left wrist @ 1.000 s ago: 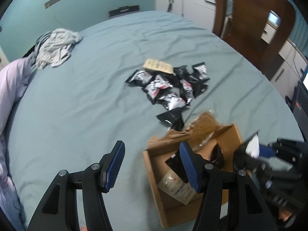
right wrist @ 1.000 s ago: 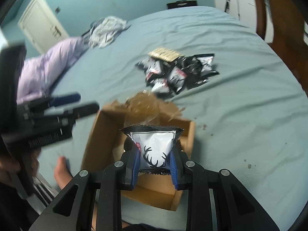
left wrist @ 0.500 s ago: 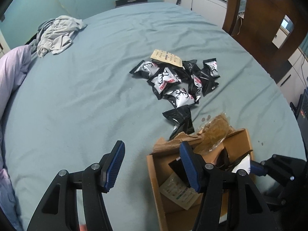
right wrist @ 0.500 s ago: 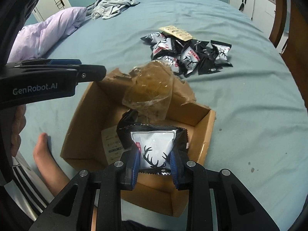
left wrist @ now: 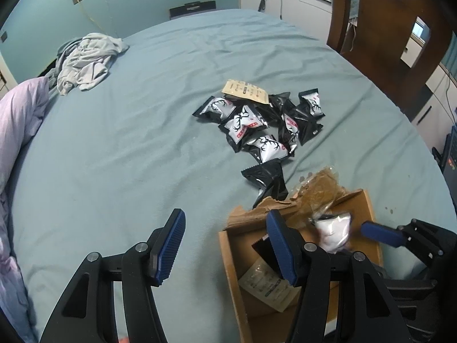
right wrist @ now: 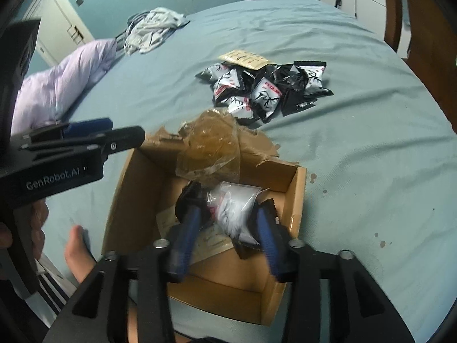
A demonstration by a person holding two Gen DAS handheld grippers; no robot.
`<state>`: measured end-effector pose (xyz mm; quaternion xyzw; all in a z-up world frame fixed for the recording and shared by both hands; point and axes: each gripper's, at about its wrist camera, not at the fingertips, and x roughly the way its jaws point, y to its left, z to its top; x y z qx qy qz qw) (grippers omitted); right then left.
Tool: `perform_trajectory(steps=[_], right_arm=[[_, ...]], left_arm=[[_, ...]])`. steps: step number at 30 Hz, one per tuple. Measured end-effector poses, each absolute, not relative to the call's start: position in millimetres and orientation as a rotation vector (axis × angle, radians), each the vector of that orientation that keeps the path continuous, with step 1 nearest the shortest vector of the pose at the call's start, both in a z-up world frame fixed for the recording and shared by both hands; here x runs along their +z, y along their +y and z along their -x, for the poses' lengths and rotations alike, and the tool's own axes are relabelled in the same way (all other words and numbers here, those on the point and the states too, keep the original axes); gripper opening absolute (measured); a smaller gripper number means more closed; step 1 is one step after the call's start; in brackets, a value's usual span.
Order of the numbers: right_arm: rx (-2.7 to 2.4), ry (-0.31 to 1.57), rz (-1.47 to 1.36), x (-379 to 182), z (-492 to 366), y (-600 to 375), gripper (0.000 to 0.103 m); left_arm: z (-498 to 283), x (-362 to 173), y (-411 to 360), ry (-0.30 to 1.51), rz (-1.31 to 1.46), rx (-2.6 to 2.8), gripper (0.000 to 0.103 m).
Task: Organize snacks
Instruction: 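Lower the white deer-print packet into the box and open the right gripper, then move the right gripper to the snack pile and grasp a black packet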
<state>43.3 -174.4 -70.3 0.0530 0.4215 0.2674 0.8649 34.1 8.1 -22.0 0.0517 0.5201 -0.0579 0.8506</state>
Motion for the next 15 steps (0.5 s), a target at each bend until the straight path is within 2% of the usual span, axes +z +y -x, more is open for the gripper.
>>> perform_trajectory(steps=[1, 2, 11, 15], right_arm=[[0.564, 0.880, -0.117, -70, -43, -176, 0.064], [0.565, 0.876, -0.126, -70, -42, -178, 0.067], [0.520, 0.798, -0.170, -50, -26, -207, 0.068], [0.480, 0.731, -0.159, -35, -16, -226, 0.068]], left_arm=[[-34, -21, 9, 1.092, -0.108, -0.120, 0.059], [-33, -20, 9, 1.089, -0.107, -0.120, 0.059], [-29, -13, 14, 1.072, -0.090, -0.123, 0.059], [-27, -10, 14, 1.064, -0.087, -0.133, 0.062]])
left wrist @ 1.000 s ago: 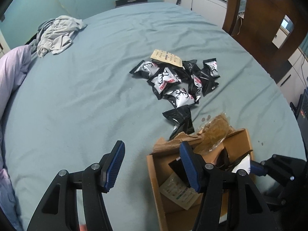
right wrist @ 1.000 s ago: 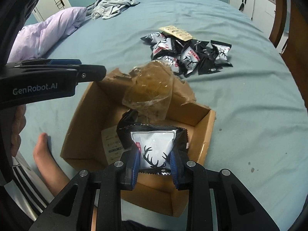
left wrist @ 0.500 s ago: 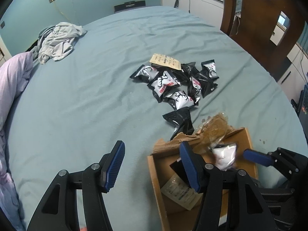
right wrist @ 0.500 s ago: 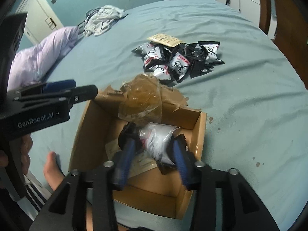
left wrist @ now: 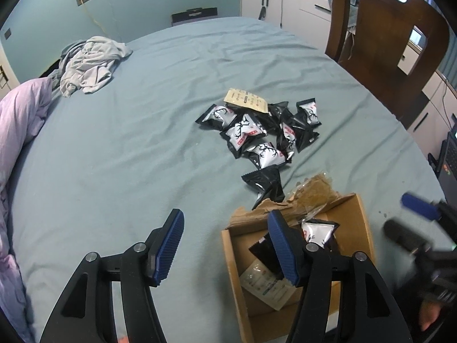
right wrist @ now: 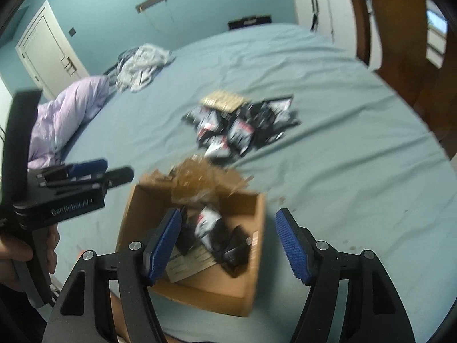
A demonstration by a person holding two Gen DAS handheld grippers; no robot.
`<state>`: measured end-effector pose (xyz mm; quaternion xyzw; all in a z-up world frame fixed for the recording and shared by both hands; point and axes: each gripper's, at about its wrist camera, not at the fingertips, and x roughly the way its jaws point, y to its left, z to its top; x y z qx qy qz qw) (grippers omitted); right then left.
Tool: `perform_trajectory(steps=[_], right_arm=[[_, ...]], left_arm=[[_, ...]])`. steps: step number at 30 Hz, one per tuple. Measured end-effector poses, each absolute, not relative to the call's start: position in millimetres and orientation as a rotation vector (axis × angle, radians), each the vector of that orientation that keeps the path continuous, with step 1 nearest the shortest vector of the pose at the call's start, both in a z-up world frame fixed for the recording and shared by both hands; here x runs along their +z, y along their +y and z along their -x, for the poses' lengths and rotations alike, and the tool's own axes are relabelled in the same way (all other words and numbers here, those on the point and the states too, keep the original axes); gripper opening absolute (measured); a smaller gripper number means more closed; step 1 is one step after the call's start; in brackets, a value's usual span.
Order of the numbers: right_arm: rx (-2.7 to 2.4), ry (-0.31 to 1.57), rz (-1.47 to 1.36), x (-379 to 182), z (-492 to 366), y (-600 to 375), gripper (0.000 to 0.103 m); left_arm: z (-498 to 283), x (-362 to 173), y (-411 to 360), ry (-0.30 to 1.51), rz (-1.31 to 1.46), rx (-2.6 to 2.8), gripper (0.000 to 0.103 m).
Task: Organize snacks
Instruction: 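Move the right gripper to the snack pile and grasp a black packet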
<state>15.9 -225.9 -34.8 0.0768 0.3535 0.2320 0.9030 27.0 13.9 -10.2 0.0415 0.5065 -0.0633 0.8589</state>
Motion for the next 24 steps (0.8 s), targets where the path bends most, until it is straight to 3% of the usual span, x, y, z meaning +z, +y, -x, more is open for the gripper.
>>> perform_trajectory(steps=[8, 10, 24], right_arm=[[0.319, 0.648, -0.072, -23, -18, -259, 0.073], [0.282, 0.675, -0.114, -29, -24, -262, 0.073], [0.325, 0.738, -0.162, -34, -57, -257, 0.073]], left_arm=[[-27, -8, 9, 1.079, -0.075, -0.155, 0.064], [-26, -7, 6, 1.080, -0.081, -0.159, 0.073], [-23, -1, -17, 1.070, -0.127, -0.192, 0.081]])
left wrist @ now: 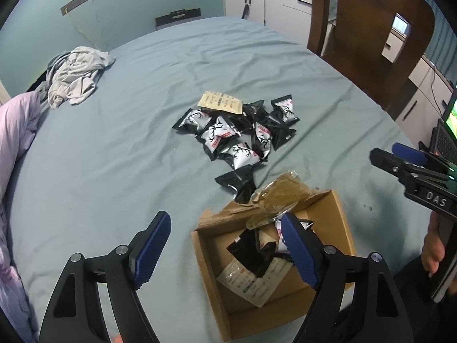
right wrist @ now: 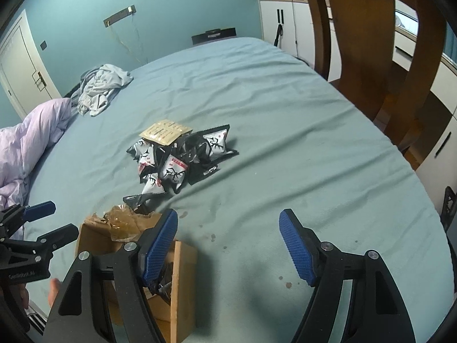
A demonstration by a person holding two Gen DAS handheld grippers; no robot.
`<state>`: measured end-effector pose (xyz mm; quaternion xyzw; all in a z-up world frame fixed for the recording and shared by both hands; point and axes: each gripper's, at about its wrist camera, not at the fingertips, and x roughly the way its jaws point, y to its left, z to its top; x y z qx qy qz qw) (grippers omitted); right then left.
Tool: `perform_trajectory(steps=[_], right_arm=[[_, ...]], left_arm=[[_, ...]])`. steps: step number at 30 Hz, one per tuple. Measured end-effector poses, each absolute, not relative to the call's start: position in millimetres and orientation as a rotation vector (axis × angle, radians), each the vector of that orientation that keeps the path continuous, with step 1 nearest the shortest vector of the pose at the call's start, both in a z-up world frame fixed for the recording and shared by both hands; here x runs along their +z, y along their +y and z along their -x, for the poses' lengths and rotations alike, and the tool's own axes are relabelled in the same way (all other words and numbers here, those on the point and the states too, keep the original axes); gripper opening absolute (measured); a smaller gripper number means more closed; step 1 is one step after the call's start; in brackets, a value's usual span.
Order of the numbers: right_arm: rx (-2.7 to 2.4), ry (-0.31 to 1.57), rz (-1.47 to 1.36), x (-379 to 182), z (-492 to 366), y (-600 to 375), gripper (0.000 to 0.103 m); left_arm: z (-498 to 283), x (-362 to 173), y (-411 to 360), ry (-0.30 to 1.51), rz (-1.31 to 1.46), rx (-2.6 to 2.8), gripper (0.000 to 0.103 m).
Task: Organize snacks
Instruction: 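Move the right gripper to the snack pile and grasp a black packet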
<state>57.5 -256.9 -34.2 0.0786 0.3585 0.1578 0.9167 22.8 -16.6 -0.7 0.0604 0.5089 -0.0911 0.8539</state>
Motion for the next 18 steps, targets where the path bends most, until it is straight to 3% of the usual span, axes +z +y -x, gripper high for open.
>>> perform_trajectory(steps=[10, 18], right_arm=[[0.332, 0.757, -0.119, -34, -88, -241, 0.073], [0.426, 0.896, -0.252, -53, -131, -243, 0.073]], left_arm=[[-29, 6, -14, 1.070, -0.094, -0.191, 0.083], [-41, 1, -5, 1.095, -0.036, -0.187, 0.083]])
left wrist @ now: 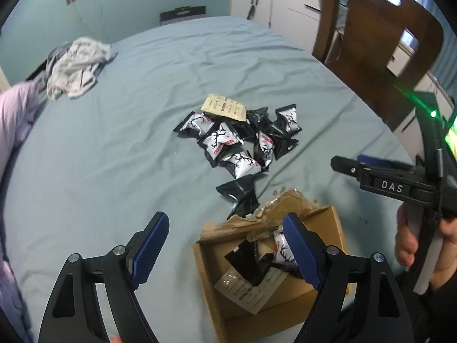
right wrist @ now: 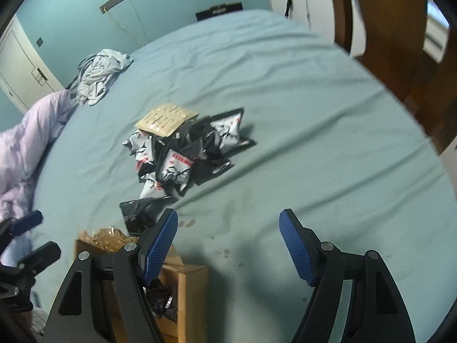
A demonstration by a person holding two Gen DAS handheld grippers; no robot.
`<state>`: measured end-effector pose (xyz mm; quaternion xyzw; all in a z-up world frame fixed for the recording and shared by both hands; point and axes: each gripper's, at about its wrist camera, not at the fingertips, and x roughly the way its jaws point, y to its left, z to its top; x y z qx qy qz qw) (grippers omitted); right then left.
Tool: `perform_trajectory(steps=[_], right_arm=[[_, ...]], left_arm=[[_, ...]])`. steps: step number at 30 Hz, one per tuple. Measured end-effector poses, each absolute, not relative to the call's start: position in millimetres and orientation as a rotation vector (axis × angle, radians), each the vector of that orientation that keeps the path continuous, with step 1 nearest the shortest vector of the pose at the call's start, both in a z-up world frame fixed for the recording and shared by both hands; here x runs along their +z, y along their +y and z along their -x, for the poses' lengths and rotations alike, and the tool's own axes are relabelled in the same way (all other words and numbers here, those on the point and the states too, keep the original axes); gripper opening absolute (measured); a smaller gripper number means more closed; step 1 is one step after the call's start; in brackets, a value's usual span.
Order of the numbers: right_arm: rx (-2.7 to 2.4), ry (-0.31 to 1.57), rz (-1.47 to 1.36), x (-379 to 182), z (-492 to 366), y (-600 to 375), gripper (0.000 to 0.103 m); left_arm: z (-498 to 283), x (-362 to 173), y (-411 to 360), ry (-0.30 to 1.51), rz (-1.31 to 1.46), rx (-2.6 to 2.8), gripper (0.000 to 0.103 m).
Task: Organize snacks
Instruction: 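Move the right gripper to the snack pile and grasp a black packet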
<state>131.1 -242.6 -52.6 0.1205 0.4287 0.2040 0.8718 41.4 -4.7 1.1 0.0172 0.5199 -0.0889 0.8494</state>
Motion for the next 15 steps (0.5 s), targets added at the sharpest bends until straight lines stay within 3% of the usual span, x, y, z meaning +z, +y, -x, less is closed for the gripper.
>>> perform_trajectory(steps=[15], right_arm=[[0.395, 0.963, -0.157, -72, -218, -198, 0.073]], left_arm=[[-68, -18, 15, 1.155, 0.013, -0.158, 0.083]])
